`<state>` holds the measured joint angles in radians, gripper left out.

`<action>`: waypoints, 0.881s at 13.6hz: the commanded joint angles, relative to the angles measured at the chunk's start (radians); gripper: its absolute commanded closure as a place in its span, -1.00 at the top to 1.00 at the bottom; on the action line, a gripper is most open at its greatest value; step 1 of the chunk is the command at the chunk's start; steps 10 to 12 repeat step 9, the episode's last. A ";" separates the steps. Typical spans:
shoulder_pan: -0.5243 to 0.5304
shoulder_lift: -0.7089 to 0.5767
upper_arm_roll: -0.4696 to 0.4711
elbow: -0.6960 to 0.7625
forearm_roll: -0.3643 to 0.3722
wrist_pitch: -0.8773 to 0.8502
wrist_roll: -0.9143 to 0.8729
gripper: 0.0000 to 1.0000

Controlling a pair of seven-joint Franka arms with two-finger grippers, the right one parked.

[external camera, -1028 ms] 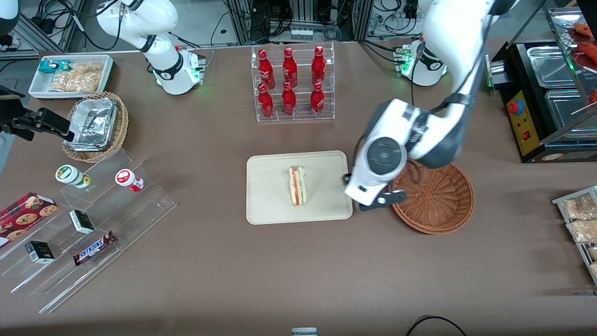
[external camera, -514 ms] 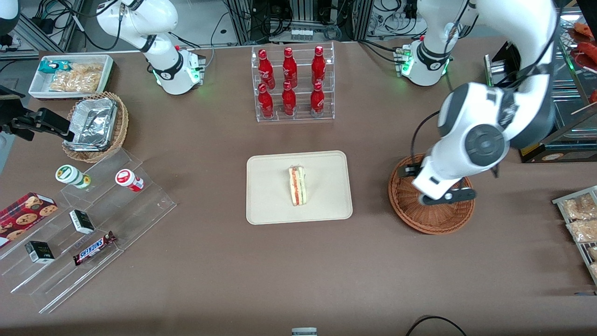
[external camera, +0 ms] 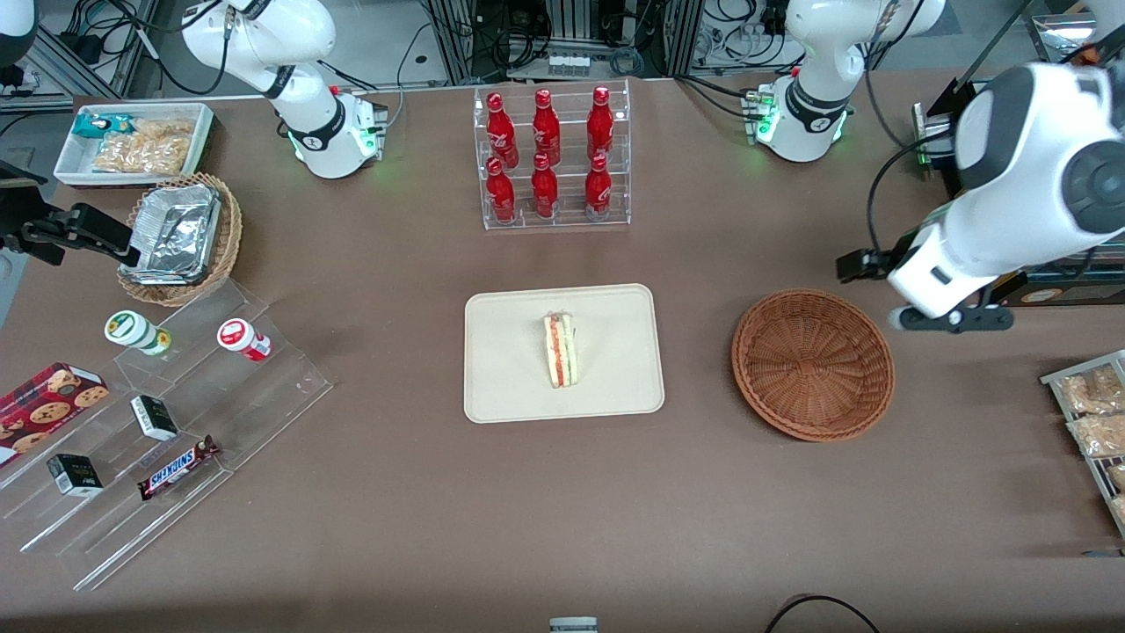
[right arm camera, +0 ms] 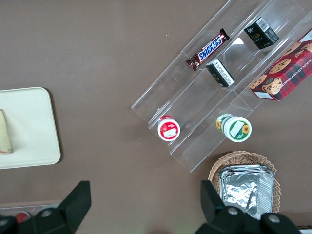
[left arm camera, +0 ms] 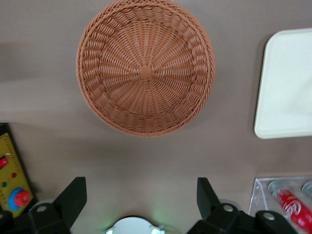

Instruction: Place sandwich from basket to tray

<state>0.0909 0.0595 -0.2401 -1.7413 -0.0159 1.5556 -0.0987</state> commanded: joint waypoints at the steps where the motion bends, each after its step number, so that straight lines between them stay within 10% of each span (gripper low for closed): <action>1: 0.012 -0.052 0.031 -0.005 0.008 -0.044 0.091 1.00; 12: -0.073 -0.073 0.196 0.091 0.027 -0.068 0.142 1.00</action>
